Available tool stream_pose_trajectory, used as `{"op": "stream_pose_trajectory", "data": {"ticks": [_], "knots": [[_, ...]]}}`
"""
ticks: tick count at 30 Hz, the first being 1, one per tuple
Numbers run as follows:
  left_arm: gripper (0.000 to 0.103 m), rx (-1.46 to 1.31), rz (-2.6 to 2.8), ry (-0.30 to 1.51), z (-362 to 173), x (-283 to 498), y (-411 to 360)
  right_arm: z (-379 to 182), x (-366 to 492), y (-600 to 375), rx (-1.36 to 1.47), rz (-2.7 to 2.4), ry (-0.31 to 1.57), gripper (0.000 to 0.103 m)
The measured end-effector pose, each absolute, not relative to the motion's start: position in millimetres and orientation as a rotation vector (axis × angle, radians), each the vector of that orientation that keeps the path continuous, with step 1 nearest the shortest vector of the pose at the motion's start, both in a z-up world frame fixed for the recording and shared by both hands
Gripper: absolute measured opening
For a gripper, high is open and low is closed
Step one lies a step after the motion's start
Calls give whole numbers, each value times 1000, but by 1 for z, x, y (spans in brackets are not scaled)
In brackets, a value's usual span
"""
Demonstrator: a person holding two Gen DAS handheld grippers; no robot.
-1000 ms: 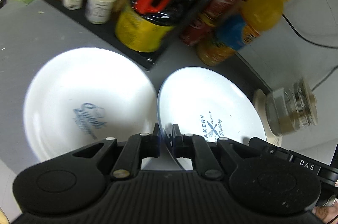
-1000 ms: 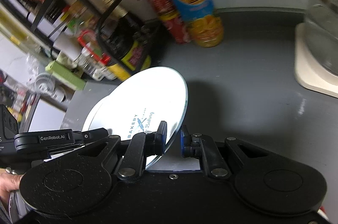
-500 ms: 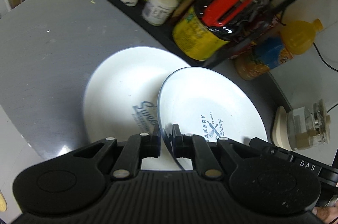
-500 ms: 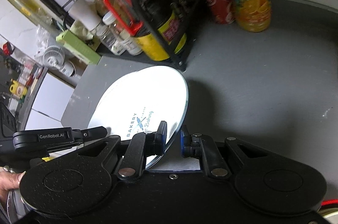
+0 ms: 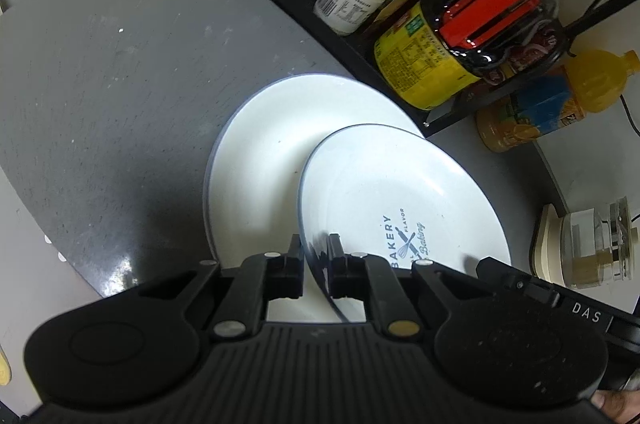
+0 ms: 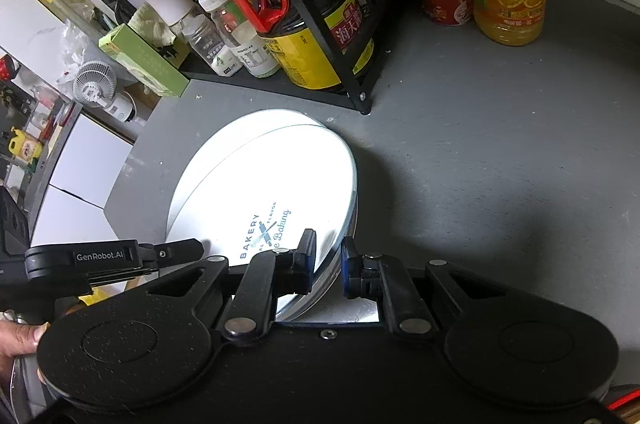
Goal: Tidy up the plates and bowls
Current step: 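Lower the 'BAKERY' plate onto the 'Sweet' plate with both grippers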
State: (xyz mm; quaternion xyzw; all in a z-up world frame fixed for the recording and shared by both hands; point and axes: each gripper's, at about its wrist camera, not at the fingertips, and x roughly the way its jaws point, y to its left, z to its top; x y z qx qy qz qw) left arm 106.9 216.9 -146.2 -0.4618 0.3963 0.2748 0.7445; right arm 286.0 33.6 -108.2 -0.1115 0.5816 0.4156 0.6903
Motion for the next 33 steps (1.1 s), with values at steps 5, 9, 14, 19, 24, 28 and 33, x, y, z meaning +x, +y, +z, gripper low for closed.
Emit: {"op": "stream_pose_trajectory", "data": {"ticks": [5,9,14,19,24,28,33], "knots": [[9,-1017,597,885,-153,105,219,-116,280,39,-272,917,1310,12],[9,-1025,591,898,-158,103,221,-120,279,41,-278,911,1318,12],[10,-1024,588,903,-162,102,225,-124,275,46,-287,905,1319,12],[10,-1021,588,914,-165,104,230,-129,274,50,-287,890,1332,11],[12,-1010,599,922,-169,104,236,-136,272,54,-284,883,1346,10],[12,-1001,595,937,-170,108,241,-139,274,57,-276,873,1354,9],[12,-992,586,977,-165,111,246,-143,275,60,-268,865,1364,9]]}}
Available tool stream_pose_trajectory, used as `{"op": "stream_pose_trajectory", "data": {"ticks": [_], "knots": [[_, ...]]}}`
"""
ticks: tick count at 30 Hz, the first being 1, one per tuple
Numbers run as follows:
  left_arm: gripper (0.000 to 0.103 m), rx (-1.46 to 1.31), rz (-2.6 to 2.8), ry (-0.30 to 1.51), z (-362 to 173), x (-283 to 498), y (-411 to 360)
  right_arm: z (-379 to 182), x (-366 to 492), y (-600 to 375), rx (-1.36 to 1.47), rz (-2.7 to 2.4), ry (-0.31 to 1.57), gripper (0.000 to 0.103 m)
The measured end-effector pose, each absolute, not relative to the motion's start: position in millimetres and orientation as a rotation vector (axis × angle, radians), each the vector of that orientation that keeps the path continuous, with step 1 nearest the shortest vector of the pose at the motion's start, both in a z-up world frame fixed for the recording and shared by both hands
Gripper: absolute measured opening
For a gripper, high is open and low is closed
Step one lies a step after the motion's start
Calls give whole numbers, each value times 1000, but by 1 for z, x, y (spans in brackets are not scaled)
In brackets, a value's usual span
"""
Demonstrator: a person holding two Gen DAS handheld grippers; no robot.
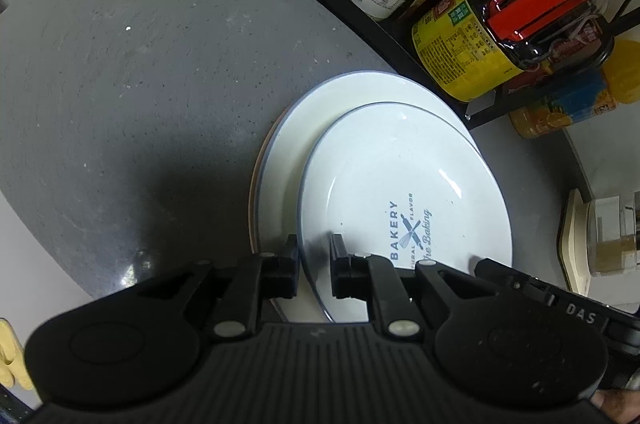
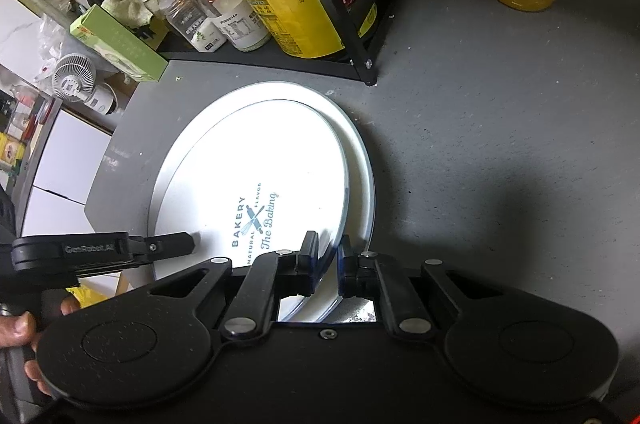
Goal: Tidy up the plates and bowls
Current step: 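Lower the 'BAKERY' plate onto the 'Sweet' plate with both grippers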
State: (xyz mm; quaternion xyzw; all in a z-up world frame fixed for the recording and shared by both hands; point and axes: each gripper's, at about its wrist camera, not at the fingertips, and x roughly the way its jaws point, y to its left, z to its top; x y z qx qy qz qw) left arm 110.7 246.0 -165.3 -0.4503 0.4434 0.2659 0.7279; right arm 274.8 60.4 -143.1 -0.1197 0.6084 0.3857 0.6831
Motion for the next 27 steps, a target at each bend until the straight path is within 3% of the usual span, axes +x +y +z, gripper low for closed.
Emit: {"op": "stream_pose_trajectory", "data": {"ticks": [8,23,27], "knots": [[19,-946,621,935,-143,98,254,-147,276,64,-261,856,1375,8],[20,-923,662,925,-155,93,271,-161,283,68,-222,842,1427,9],[20,-919,659,928,-156,94,271,-150,282,67,-219,844,1411,20]]}}
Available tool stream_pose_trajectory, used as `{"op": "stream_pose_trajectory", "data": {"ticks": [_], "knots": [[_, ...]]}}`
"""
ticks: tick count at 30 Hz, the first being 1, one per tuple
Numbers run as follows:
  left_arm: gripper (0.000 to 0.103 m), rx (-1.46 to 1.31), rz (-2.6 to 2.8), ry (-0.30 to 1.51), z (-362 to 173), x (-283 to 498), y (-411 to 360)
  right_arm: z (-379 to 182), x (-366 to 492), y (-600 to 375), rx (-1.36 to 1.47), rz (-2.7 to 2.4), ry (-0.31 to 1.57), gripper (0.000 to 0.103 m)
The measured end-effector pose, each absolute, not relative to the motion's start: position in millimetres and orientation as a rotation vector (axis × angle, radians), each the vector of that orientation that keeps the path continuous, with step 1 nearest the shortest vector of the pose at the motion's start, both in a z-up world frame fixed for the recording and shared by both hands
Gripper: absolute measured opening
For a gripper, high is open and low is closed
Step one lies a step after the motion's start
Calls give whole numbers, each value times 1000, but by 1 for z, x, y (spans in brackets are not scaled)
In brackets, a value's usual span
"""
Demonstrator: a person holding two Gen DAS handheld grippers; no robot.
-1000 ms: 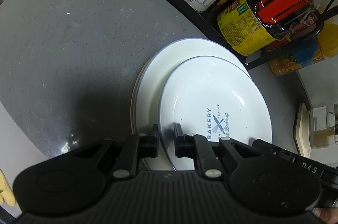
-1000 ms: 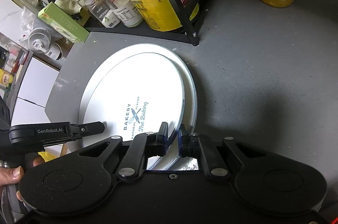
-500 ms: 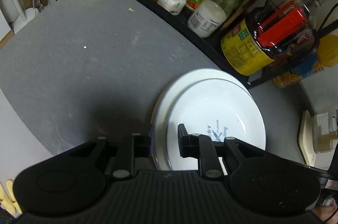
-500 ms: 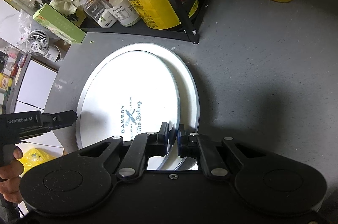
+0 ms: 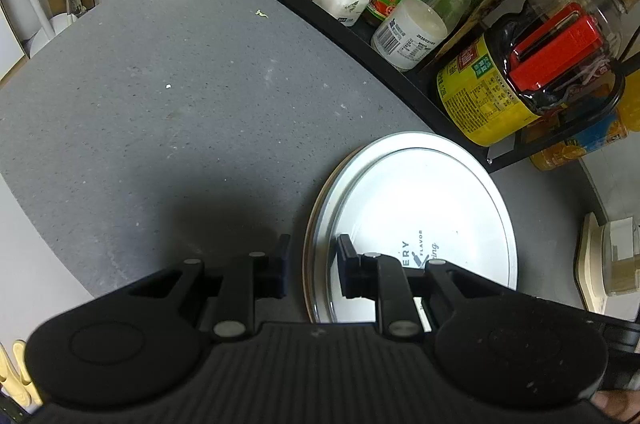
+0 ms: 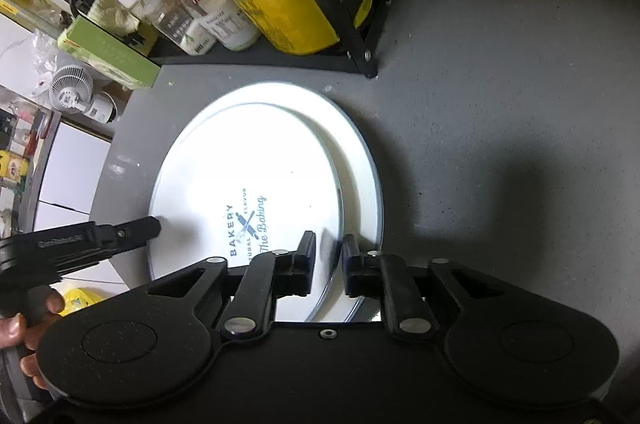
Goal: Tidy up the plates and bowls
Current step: 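Lower the 'BAKERY' plate onto the 'Sweet' plate with both grippers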
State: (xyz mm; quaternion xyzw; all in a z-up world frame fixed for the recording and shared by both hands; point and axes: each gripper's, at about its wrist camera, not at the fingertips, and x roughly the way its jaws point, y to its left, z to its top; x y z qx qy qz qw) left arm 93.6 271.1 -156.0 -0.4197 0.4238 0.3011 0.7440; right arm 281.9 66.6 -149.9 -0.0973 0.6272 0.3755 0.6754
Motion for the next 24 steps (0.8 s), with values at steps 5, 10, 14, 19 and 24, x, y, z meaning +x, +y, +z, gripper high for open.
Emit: {"op": "stream_pose_trajectory", "data": {"ticks": [5,10,14,19,24], "knots": [[20,-922,659,930,-158,95,271,-126,281,63,-243,842,1331,62],[20,-915,656,943,-159,100,270,-141,287,62,-258,795,1360,68],[20,-910,647,946,-160,102,270,-158,286,61,-263,781,1415,46],[20,-904,642,950,-162,104,272,-159,283,59,-229,818,1427,30],[20,-898,638,958,-163,104,272,-157,282,58,-223,819,1420,28]]}}
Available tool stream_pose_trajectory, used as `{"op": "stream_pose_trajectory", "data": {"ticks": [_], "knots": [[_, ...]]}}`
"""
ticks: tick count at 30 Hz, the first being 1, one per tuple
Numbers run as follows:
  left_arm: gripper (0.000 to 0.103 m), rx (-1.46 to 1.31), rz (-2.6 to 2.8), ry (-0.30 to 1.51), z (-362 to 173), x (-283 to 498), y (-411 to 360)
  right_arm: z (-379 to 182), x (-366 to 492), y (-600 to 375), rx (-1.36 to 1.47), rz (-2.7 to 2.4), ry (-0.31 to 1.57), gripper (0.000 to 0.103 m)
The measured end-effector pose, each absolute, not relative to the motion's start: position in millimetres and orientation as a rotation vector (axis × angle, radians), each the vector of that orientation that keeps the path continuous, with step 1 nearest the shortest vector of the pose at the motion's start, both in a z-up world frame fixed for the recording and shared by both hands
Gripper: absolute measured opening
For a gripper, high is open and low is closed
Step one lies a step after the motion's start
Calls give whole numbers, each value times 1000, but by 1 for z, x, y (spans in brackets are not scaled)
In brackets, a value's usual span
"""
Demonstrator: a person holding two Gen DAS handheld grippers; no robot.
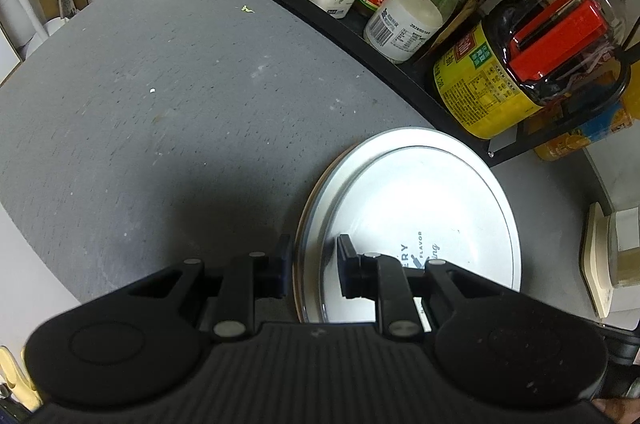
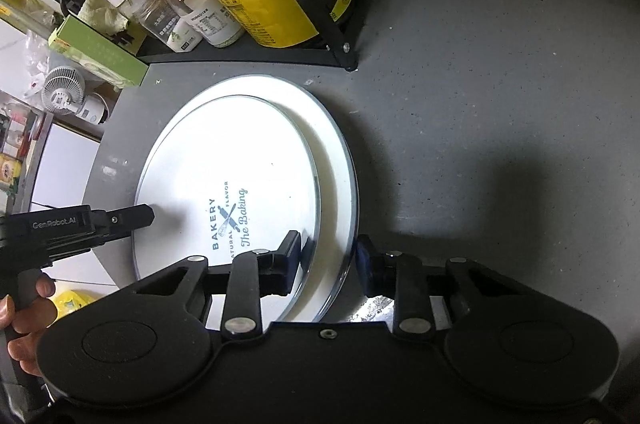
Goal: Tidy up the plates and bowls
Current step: 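Lower the 'BAKERY' plate onto the 'Sweet' plate with both grippers, then open both grippers and release the 'BAKERY' plate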
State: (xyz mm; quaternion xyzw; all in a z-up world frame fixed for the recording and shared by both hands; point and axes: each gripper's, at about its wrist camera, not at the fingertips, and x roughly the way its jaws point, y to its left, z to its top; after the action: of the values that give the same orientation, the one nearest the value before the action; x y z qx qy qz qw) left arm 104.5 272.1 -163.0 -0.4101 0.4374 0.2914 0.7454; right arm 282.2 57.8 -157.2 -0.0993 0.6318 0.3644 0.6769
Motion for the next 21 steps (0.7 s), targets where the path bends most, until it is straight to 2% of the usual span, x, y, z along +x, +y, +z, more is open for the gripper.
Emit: {"op": "stream_pose_trajectory", "data": {"ticks": [10,14,15,18,21], "knots": [[23,-875,638,973,-164,106,269,-156,283,54,-208,812,1418,24],[24,-867,669,964,-155,104,268,-148,285,50,-186,807,1426,27],[26,-858,678,958,-152,103,267,-143,285,47,-174,817,1421,30],[32,-835,693,940,-140,102,263,-125,288,37,-147,836,1386,49],[41,-814,691,920,-129,106,256,-106,293,24,-127,843,1346,53]]}}
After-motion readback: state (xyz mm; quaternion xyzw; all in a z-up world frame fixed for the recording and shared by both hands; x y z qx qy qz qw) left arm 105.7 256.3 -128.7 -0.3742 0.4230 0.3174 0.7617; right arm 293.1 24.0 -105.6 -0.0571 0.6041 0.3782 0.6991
